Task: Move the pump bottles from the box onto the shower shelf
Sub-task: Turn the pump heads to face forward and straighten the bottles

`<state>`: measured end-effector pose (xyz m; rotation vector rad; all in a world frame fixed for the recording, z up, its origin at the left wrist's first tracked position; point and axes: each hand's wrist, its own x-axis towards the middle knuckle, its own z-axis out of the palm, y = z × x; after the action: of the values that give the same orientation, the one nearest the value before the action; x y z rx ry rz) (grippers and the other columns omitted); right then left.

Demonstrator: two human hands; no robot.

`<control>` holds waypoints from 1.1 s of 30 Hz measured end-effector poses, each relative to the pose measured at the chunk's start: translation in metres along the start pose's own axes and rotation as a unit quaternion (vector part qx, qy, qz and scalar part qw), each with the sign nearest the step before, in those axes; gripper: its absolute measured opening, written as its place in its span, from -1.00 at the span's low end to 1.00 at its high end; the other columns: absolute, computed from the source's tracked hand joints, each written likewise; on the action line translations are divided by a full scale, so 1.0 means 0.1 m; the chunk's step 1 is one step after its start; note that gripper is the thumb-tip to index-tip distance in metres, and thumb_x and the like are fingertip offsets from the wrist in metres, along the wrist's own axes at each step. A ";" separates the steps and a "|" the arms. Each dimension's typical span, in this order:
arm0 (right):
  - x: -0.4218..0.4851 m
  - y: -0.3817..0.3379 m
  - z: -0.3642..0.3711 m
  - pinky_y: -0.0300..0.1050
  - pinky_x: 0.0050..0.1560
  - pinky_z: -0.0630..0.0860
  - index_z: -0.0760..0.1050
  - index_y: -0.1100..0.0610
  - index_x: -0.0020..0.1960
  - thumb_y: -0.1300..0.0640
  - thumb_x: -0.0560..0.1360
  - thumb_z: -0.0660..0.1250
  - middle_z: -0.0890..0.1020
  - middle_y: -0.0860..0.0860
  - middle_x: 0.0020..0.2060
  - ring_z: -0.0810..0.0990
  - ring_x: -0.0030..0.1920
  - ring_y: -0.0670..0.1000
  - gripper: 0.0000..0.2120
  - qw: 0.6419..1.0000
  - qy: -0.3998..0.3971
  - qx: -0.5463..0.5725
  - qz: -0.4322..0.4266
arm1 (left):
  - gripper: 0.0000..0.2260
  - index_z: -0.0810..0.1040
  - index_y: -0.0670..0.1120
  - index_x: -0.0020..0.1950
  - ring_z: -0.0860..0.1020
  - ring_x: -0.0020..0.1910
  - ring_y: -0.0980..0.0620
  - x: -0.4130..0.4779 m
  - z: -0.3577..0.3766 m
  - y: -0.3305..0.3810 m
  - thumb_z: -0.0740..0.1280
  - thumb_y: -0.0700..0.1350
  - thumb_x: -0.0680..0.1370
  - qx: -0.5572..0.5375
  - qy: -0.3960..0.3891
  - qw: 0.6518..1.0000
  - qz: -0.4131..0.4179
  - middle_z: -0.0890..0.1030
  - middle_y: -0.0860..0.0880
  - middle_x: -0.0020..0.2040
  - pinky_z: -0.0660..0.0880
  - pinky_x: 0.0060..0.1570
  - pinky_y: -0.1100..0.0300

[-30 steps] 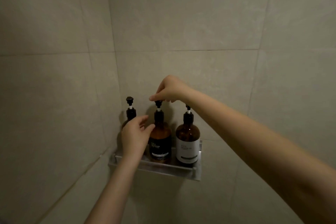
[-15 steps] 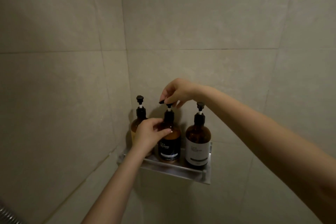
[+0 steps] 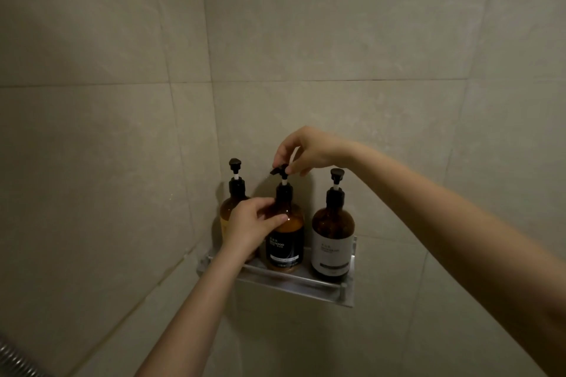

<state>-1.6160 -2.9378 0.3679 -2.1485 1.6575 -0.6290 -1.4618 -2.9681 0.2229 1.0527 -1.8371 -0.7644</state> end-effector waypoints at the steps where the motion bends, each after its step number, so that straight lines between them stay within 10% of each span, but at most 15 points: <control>1: 0.00 0.01 -0.01 -0.28 -0.21 0.55 0.59 0.16 0.07 0.35 0.45 0.35 0.62 0.09 0.03 0.60 -0.06 -0.03 -0.77 1.000 -0.002 -0.006 -0.007 | -0.52 0.49 -0.09 0.29 0.51 0.21 0.05 0.00 0.00 0.00 0.47 -0.09 0.39 0.000 -0.001 1.000 0.002 0.56 -0.05 0.25 0.39 0.07 0.33; 22: -0.02 0.03 -0.06 -0.11 0.05 0.59 0.59 0.14 0.12 0.40 0.43 0.34 0.63 0.06 0.07 0.60 0.00 -0.04 -0.68 0.998 -0.011 -0.046 -0.040 | -0.53 0.49 -0.07 0.30 0.50 0.23 0.05 -0.06 -0.02 0.05 0.45 -0.06 0.41 0.023 -0.014 1.000 0.003 0.56 -0.02 0.25 0.41 0.13 0.24; 28: 0.28 -0.20 -0.04 -0.30 -0.29 0.49 0.59 0.10 0.01 0.13 0.47 0.36 0.61 -0.06 -0.21 0.61 -0.14 -0.05 -0.87 0.996 0.091 -0.018 0.000 | -0.79 0.60 0.07 0.05 0.58 -0.08 0.26 -0.22 -0.24 0.05 0.42 -0.07 0.43 -0.049 0.191 0.980 0.014 0.62 0.15 -0.08 0.49 -0.18 0.45; 33: 0.73 -0.39 0.25 -0.24 -0.43 0.47 0.52 0.10 -0.25 -0.16 0.39 0.40 0.62 -0.01 -0.34 0.62 -0.30 -0.05 -0.68 0.992 0.087 -0.045 0.073 | -0.57 0.46 -0.02 0.29 0.54 0.15 0.07 -0.19 -0.32 -0.12 0.39 0.02 0.45 0.052 0.246 0.967 -0.037 0.57 0.02 0.21 0.52 0.03 0.17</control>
<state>-1.5548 -2.9985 0.3776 -2.0583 1.9502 -0.7267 -1.4240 -2.9595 0.2201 1.2552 -1.4268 -0.4003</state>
